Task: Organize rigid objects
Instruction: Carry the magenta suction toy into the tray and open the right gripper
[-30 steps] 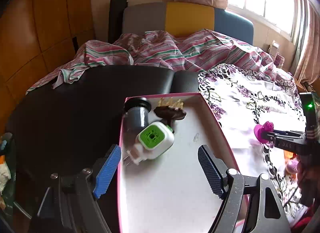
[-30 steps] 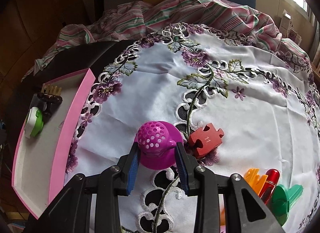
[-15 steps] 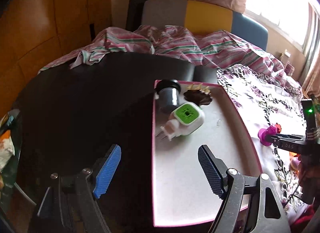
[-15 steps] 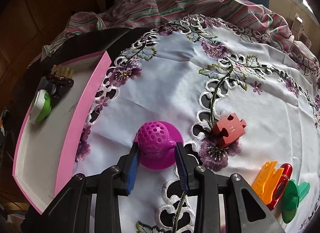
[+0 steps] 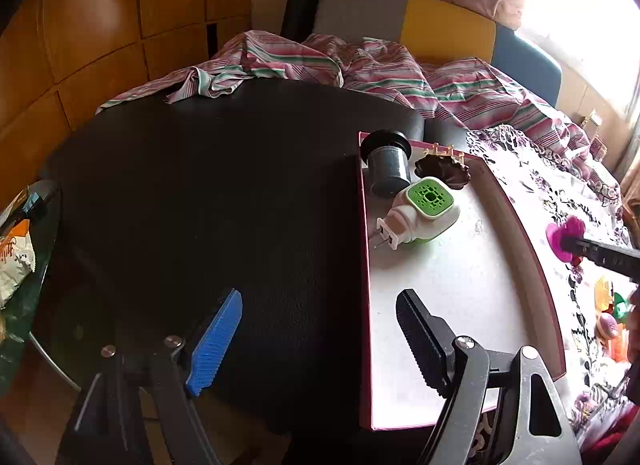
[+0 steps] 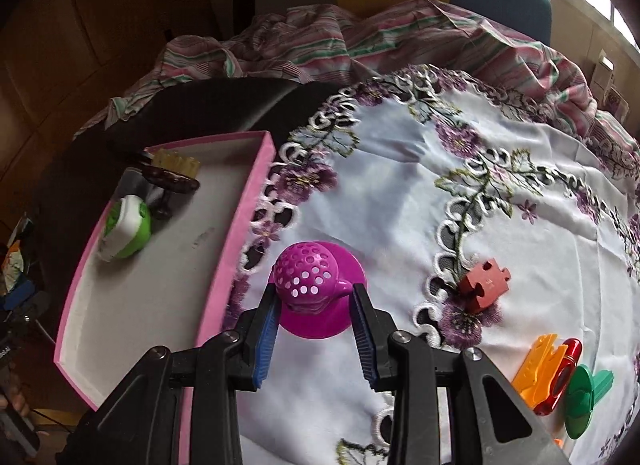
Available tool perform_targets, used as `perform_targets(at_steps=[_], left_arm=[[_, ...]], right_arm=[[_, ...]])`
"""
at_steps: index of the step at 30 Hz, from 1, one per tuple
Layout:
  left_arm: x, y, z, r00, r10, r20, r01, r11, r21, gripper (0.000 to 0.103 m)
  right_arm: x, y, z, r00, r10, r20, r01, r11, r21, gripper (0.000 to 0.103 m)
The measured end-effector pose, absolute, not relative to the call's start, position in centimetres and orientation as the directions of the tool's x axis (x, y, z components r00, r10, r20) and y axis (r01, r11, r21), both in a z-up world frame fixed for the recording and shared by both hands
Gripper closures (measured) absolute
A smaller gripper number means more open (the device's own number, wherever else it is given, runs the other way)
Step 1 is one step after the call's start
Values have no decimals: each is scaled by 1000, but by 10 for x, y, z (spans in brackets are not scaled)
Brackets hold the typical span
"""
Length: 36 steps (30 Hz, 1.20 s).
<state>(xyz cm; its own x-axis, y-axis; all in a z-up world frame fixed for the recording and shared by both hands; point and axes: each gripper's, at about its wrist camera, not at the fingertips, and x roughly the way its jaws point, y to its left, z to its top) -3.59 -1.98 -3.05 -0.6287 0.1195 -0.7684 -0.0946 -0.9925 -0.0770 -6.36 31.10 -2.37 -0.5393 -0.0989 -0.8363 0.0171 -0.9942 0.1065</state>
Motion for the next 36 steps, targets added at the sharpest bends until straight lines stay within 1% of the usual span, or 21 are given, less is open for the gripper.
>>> perform_targets(at_steps=[4, 9, 14, 19, 20, 23, 28, 36], left_arm=[[-35, -22, -29, -637, 123, -761, -94, -992, -82, 23], [-35, -26, -27, -643, 127, -755, -88, -992, -91, 23], [-35, -29, -29, -638, 132, -758, -88, -991, -98, 23], [-36, -28, -32, -635, 130, -762, -91, -991, -94, 23], [-36, -28, -32, -635, 126, -762, -89, -992, -90, 23], [-36, -29, -32, -637, 123, -761, -83, -992, -91, 21], [-34, -28, -29, -648, 116, -753, -85, -993, -80, 21], [-30, -20, -23, -659, 119, -743, -110, -992, -61, 21]], right_arm=[[-74, 273, -11, -548, -164, -821, 103, -986, 128, 68], [-93, 226, -13, -524, -191, -830, 177, -978, 113, 68], [-117, 202, -38, -482, -166, -861, 168, -981, 96, 68], [-131, 197, -57, -456, -175, -873, 150, -982, 118, 68], [-131, 197, -59, -451, -177, -875, 147, -981, 123, 66], [-128, 199, -60, -446, -191, -875, 144, -980, 140, 57], [-112, 206, -49, -485, -205, -850, 157, -977, 146, 51], [-84, 230, -22, -545, -198, -815, 157, -979, 133, 51]])
